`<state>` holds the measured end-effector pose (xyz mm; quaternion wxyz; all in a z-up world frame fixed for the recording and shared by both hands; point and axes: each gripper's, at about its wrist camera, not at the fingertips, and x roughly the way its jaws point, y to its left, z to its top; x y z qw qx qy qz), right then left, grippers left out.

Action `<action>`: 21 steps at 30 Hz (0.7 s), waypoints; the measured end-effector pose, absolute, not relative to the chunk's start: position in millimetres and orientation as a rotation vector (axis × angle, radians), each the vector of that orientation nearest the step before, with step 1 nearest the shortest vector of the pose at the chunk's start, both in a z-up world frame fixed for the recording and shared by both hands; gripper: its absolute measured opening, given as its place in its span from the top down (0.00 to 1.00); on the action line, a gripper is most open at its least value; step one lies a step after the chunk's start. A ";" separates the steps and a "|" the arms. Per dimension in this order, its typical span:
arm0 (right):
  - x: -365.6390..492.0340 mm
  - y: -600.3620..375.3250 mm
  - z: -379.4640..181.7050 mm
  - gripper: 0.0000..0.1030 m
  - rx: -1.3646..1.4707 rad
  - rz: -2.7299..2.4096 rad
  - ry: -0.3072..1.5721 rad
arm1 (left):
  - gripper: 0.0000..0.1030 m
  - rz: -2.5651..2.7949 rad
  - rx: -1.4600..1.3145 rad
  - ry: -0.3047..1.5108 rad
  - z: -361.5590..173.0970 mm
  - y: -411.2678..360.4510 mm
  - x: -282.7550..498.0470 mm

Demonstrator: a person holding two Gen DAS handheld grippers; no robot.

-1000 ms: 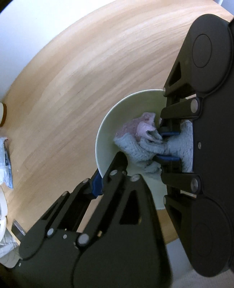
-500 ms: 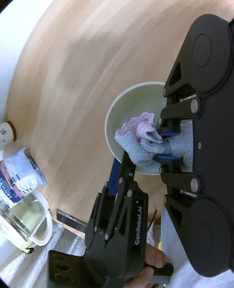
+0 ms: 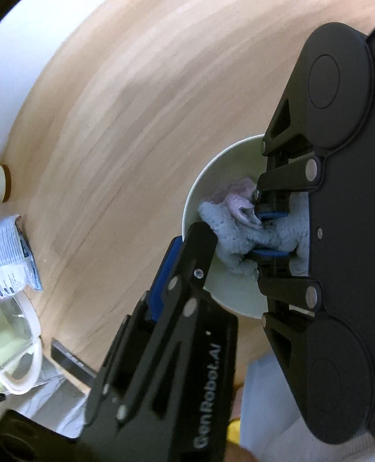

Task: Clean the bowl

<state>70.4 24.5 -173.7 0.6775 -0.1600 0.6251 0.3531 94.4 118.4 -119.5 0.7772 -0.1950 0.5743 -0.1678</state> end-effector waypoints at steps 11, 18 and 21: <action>60.1 12.2 -134.4 0.78 -0.321 0.757 1.234 | 0.85 -0.395 -0.388 1.237 -110.6 121.0 80.3; 57.4 3.8 -141.7 0.78 -0.370 0.778 1.199 | 0.85 -0.416 -0.315 1.242 -111.3 111.7 82.2; 55.8 -2.3 -142.1 0.78 -0.384 0.788 1.194 | 0.85 -0.417 -0.319 1.247 -112.2 113.8 81.2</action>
